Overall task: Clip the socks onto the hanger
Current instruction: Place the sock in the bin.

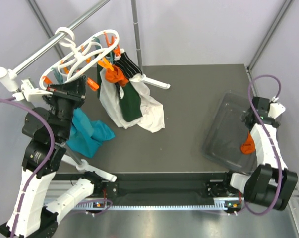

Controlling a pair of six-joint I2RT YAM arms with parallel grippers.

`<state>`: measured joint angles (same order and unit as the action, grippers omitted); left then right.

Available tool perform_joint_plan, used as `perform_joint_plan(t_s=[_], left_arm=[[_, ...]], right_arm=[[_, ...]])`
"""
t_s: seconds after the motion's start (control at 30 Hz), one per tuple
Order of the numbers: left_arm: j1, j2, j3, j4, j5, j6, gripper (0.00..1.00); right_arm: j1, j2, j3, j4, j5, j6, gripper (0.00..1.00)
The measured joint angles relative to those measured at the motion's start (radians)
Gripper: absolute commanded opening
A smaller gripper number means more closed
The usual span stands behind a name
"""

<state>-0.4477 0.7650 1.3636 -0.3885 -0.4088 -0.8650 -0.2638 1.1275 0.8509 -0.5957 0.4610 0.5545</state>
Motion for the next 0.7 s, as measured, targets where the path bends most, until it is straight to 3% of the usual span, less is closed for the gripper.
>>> perform_joint_plan(t_s=[0.2,0.53,0.7], left_arm=[[0.000,-0.004,0.000,-0.005,0.000,0.001,0.00],[0.000,-0.004,0.002,-0.008,0.000,0.001,0.00],[0.000,-0.004,0.002,-0.008,0.000,0.001,0.00]], right_arm=[[-0.008,0.087,-0.017,0.021,0.084,-0.009,0.80],[-0.078,0.179,-0.127,0.103,0.089,0.002,0.70],[-0.080,0.188,-0.158,0.137,0.046,0.043,0.58]])
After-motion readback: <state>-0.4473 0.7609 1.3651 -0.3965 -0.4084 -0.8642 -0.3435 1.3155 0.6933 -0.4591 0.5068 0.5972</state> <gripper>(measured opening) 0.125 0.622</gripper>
